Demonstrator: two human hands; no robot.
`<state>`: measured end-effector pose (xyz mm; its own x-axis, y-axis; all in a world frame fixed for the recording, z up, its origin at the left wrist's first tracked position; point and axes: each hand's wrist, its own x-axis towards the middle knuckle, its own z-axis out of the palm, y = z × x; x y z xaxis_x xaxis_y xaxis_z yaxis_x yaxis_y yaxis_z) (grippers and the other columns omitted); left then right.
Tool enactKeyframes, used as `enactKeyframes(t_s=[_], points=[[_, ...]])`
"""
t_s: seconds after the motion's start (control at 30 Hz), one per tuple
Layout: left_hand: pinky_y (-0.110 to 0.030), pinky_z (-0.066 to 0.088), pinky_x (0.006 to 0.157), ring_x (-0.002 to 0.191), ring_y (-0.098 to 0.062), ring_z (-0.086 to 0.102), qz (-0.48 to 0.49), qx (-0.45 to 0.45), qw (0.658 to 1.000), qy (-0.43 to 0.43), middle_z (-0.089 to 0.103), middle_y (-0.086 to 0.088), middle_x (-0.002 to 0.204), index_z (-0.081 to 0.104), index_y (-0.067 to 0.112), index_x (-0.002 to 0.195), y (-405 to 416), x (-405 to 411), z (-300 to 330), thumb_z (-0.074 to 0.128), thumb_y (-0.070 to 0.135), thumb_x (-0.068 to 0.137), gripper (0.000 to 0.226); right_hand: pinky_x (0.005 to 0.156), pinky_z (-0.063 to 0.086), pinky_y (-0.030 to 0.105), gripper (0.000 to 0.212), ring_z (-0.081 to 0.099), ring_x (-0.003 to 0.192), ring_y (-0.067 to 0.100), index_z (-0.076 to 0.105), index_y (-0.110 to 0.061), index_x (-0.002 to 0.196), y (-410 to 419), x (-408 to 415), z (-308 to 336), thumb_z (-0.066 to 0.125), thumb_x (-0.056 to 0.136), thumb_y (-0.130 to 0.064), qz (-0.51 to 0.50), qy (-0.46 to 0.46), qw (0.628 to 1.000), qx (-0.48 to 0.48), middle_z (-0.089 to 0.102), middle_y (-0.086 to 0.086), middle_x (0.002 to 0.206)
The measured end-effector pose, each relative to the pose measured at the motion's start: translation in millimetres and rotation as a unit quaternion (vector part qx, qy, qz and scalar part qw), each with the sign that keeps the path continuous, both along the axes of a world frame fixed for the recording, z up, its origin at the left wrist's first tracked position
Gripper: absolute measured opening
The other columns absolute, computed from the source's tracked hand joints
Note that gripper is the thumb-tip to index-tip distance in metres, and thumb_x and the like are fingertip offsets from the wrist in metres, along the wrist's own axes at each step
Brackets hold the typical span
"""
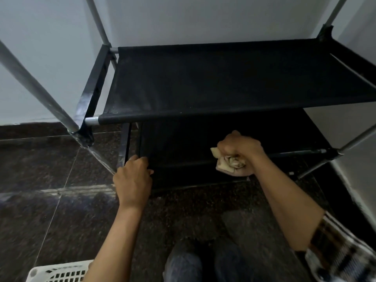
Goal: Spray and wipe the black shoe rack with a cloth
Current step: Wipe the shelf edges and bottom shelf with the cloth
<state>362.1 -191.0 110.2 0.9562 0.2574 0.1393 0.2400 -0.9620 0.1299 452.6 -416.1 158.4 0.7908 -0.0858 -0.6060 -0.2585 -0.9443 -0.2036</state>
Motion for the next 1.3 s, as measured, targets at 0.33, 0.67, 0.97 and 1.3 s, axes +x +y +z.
enactKeyframes(t_s=[0.33,0.67,0.97,1.3], points=[[-0.039,0.042,0.056,0.077,-0.042,0.062,0.007,-0.025,1.000,-0.014,0.064,-0.011,0.090,0.067,0.009,0.084,-3,-2,3,0.071,0.017,0.079,0.010,0.081,0.045,0.039,0.029,0.050,0.101,0.026,0.062,-0.038,0.112,-13,-50,-42,0.048,0.088,-0.045,0.050,-0.242,0.964,0.096,0.029,-0.008,0.125],[-0.041,0.045,0.058,0.077,-0.042,0.061,-0.002,-0.059,0.998,-0.025,0.063,-0.015,0.090,0.067,0.002,0.083,-4,-3,-1,0.068,0.011,0.081,0.009,0.082,0.053,0.046,0.050,0.052,0.105,0.042,0.059,-0.028,0.124,54,-107,-124,0.064,0.076,-0.015,0.019,-0.487,0.849,0.206,0.038,0.014,0.133],[-0.058,0.021,0.109,0.122,-0.048,0.043,0.140,0.041,0.984,0.104,0.050,-0.025,0.125,0.054,-0.002,0.114,-63,2,1,0.039,0.006,0.097,0.025,0.077,0.053,0.046,0.040,0.054,0.094,0.046,0.063,-0.021,0.122,-26,-91,-160,0.056,0.083,-0.027,0.009,-0.575,0.810,0.116,0.034,0.008,0.122],[-0.043,0.027,0.111,0.133,-0.035,0.030,-0.008,-0.019,0.993,0.118,0.041,-0.017,0.140,0.038,0.005,0.137,-118,4,-9,0.032,0.011,0.098,0.040,0.071,0.055,0.045,0.062,0.054,0.093,0.040,0.046,-0.035,0.135,18,-99,-161,0.068,0.079,-0.022,0.073,-0.550,0.817,0.159,0.039,0.008,0.126]])
